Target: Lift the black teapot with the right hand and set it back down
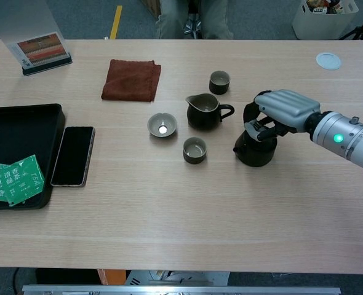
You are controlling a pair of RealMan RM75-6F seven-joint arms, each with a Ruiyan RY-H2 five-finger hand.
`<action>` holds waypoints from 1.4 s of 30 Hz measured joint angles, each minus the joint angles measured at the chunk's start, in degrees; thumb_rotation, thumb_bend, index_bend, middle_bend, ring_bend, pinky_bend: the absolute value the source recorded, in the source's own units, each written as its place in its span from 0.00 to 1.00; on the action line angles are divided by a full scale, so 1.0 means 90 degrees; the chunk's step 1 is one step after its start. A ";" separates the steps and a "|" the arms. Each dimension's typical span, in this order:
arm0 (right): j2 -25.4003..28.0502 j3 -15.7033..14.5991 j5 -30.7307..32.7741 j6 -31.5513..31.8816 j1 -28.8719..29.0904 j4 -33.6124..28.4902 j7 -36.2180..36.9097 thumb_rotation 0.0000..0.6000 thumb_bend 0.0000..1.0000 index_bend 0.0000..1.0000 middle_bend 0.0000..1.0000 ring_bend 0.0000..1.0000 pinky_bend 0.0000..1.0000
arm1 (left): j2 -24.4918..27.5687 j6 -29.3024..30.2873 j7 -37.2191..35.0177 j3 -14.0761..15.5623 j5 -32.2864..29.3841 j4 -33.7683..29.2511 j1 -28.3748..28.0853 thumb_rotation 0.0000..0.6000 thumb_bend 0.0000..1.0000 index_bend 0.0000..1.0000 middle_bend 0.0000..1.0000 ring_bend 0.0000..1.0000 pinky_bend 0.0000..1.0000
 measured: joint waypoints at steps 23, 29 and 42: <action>0.0159 0.0005 -0.0001 0.0099 -0.0076 -0.0330 -0.0335 0.61 0.33 0.35 0.32 0.19 0.11 | -0.0016 -0.0084 0.0002 -0.0004 -0.0019 0.0033 -0.0055 0.88 0.38 0.11 0.16 0.00 0.04; 0.0204 0.0041 -0.0138 0.0371 -0.0161 -0.0399 -0.0334 0.61 0.33 0.32 0.30 0.18 0.11 | 0.0007 -0.0073 0.0011 -0.0013 -0.0013 0.0021 -0.0062 0.88 0.38 0.11 0.16 0.00 0.04; 0.1212 0.0103 -0.0204 0.2268 -0.1167 -0.1292 -0.0844 0.95 0.34 0.32 0.30 0.18 0.10 | -0.0035 0.0022 0.0005 -0.0114 0.0189 0.0049 -0.0198 1.00 0.38 0.11 0.15 0.00 0.04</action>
